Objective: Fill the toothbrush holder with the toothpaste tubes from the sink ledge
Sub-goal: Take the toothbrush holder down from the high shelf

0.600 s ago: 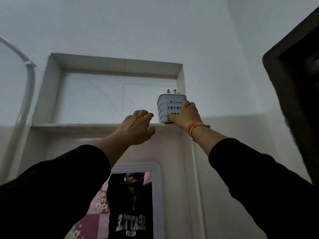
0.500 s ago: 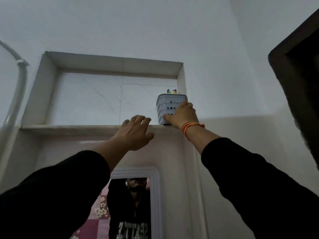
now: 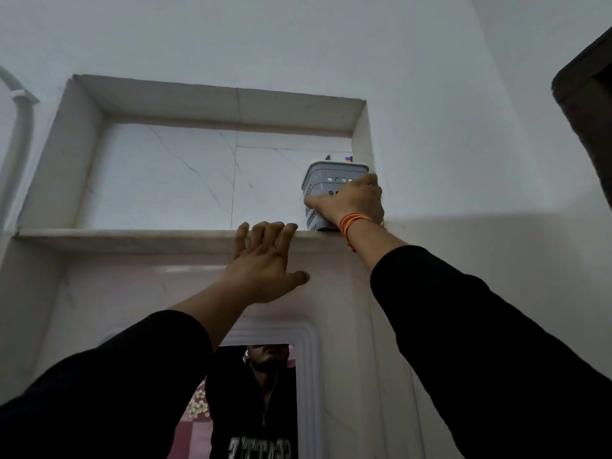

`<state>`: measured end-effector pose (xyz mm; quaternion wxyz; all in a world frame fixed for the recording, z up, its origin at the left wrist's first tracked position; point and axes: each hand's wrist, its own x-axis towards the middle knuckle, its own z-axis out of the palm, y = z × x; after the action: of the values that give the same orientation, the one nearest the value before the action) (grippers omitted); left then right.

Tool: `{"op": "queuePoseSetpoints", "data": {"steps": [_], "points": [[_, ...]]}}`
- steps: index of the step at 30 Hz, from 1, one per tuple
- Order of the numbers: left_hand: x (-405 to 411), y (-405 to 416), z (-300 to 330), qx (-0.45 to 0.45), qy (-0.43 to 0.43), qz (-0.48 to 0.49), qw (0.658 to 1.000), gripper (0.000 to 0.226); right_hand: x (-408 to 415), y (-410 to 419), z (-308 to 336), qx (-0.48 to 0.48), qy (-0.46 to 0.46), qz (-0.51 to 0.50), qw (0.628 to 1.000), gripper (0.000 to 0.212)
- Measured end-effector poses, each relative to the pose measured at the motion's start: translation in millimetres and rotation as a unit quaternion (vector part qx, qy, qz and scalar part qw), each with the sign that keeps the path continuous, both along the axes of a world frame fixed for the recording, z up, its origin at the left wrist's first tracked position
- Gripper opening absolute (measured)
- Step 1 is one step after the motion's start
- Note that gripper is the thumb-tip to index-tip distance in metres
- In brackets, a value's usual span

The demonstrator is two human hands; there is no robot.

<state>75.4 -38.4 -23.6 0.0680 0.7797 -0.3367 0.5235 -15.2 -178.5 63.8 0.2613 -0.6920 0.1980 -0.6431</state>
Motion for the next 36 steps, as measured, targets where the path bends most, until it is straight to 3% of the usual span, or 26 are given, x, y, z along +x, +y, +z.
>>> {"op": "queuePoseSetpoints", "data": {"steps": [6, 9, 12, 18, 22, 26, 31, 36], "points": [[-17.7, 13.9, 4.4, -0.051, 0.060, -0.114, 0.990, 0.074, -40.6, 23.2, -19.4, -0.012, -0.071, 0.041, 0.997, 0.117], [-24.3, 27.8, -4.5, -0.115, 0.114, -0.230, 0.960, 0.058, -63.8, 35.9, -34.6, -0.026, -0.092, 0.056, 0.994, 0.115], [-35.6, 42.8, -23.5, -0.144, 0.160, -0.285, 0.934, 0.050, -81.7, 48.9, -60.4, -0.037, -0.089, 0.072, 0.993, 0.113], [-52.3, 70.8, -98.3, -0.188, 0.295, -0.321, 0.880, 0.044, -88.9, 76.2, -170.2, -0.024, -0.075, 0.159, 0.984, 0.111], [-47.9, 90.9, -174.6, -0.175, 0.361, -0.349, 0.846, 0.023, -84.6, 90.3, -269.5, 0.015, -0.050, 0.203, 0.978, 0.110], [-28.5, 106.4, -276.3, -0.142, 0.424, -0.283, 0.848, 0.023, -76.4, 102.6, -380.9, 0.033, -0.019, 0.208, 0.977, 0.113], [-10.1, 123.9, -409.7, -0.060, 0.568, -0.185, 0.799, 0.027, -72.7, 108.4, -510.3, 0.094, 0.022, 0.191, 0.977, 0.118], [0.9, 137.7, -519.1, -0.021, 0.658, -0.100, 0.746, 0.025, -68.6, 112.4, -616.6, 0.174, 0.076, 0.145, 0.971, 0.127]]}}
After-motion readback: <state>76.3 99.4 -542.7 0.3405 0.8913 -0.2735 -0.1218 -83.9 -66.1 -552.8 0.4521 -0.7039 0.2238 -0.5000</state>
